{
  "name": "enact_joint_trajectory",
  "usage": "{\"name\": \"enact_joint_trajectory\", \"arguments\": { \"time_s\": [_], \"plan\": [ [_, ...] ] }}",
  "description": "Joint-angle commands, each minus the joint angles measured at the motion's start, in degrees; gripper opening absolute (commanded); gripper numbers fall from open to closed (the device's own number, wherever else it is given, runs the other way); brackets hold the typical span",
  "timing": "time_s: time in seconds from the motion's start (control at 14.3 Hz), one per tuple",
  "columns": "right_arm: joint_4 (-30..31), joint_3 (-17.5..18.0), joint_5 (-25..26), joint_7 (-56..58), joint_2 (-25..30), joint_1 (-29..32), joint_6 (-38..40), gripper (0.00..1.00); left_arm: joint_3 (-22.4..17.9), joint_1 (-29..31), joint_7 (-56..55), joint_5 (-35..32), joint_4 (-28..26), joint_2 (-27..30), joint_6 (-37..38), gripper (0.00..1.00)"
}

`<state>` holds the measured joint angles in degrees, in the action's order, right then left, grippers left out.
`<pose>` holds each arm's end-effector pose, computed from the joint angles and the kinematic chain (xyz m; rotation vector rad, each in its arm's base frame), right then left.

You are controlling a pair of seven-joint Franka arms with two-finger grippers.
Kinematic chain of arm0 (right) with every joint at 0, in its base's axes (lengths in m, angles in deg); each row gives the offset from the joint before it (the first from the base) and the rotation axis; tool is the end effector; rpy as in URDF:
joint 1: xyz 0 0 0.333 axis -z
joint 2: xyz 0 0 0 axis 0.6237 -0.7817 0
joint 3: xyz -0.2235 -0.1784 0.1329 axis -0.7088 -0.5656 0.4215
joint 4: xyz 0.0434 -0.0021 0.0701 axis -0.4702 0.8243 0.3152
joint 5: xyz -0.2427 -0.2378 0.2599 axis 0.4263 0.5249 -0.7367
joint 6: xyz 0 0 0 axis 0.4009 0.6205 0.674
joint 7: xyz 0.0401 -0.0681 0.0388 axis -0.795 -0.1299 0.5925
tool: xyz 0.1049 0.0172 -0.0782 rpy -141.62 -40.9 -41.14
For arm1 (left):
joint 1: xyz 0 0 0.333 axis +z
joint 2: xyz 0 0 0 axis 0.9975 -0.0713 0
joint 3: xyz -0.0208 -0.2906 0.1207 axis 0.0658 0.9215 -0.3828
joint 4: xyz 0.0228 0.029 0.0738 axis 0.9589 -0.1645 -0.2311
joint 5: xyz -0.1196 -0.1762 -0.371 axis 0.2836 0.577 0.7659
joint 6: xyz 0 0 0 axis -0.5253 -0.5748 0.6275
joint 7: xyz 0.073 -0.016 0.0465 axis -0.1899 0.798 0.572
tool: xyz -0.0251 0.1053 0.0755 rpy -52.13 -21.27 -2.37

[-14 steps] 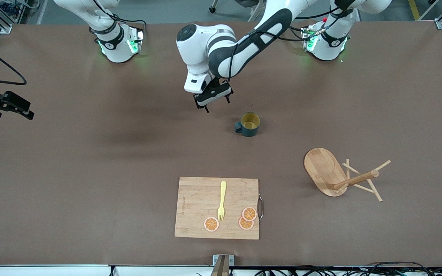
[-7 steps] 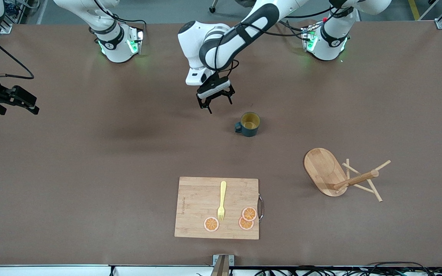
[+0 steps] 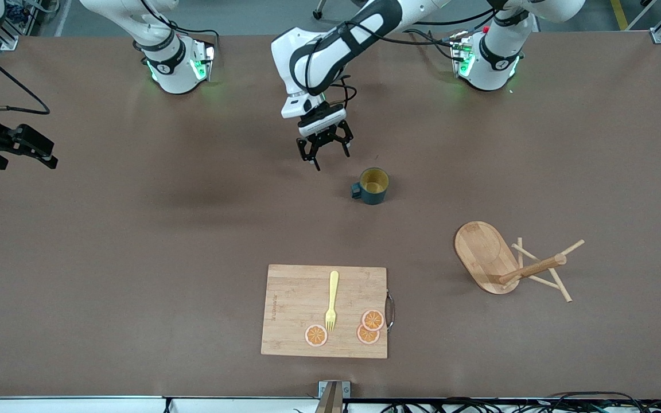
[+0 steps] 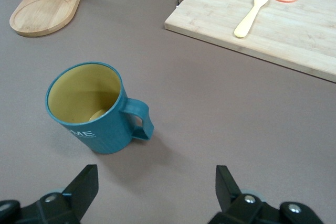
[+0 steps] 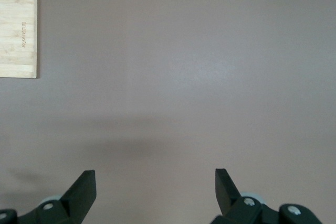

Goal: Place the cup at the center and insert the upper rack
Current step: 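Withdraw the right gripper while the left gripper moves above the mug, then lower the left gripper onto the mug handle and close it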

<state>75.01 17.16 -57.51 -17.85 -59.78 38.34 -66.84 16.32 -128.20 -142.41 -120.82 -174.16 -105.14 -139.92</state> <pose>0.5762 -0.0310 0.5817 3.1368 0.0106 0.1380 0.2992 -0.6012 0.1899 -2.7154 -0.5896 -1.0136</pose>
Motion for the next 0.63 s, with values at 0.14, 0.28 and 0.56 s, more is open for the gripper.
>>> {"name": "enact_joint_trajectory", "arguments": {
  "time_s": [0.14,0.28,0.56],
  "plan": [
    [-1.3,-0.2,0.7,0.6,0.6,-0.5,1.9,1.0,-0.7,-0.3,-1.8,-4.4,-0.4,0.5,2.4,0.99],
    [-1.7,-0.1,0.8,0.6,0.6,-0.6,2.3,1.0,-0.7,-0.3,-2.6,-5.4,0.2,-0.2,3.3,0.99],
    [-2.4,-0.1,0.8,0.6,0.1,-0.7,1.8,1.0,-1.5,-1.1,-3.4,-6.5,0.5,-0.7,3.6,0.99]
  ]
}}
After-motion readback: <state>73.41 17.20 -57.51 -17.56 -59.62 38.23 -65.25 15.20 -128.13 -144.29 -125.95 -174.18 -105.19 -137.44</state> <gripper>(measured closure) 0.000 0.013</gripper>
